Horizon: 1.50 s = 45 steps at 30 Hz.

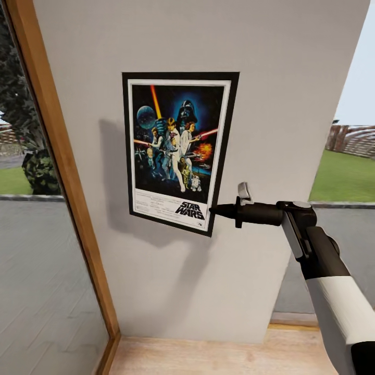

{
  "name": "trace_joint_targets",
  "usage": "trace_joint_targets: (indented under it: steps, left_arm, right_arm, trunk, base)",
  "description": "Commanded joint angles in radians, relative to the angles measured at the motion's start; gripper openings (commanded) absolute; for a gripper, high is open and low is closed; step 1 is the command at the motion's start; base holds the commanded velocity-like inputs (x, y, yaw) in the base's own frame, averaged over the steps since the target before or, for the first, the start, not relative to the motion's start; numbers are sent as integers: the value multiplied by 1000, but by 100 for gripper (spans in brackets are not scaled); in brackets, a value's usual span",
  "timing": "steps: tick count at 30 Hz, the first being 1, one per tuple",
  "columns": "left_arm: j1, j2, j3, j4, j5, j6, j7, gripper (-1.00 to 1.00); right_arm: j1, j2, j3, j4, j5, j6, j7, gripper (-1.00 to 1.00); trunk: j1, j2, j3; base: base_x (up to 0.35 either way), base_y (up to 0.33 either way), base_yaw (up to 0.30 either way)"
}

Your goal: Pick up the poster from the kitchen countertop and hang it on one of the wall nails in the kitchen.

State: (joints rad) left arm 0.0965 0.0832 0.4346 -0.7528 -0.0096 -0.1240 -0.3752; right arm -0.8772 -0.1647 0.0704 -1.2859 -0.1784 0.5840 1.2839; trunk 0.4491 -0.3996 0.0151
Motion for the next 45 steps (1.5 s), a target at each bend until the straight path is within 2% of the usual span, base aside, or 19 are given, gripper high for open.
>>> trace_joint_targets:
  steps: [1,45]
  left_arm:
    - [0,0,3,0,-1,-2,-5,100]
    - [0,0,4,0,0,-2,-5,100]
  right_arm:
    - [0,-1,2,0,-9,12,0,-100]
    - [0,-1,2,0,-9,11,1,-100]
  trunk:
    - [1,0,0]
    - [1,0,0]
  base:
    - [294,-22,0]
    - [67,-18,0]
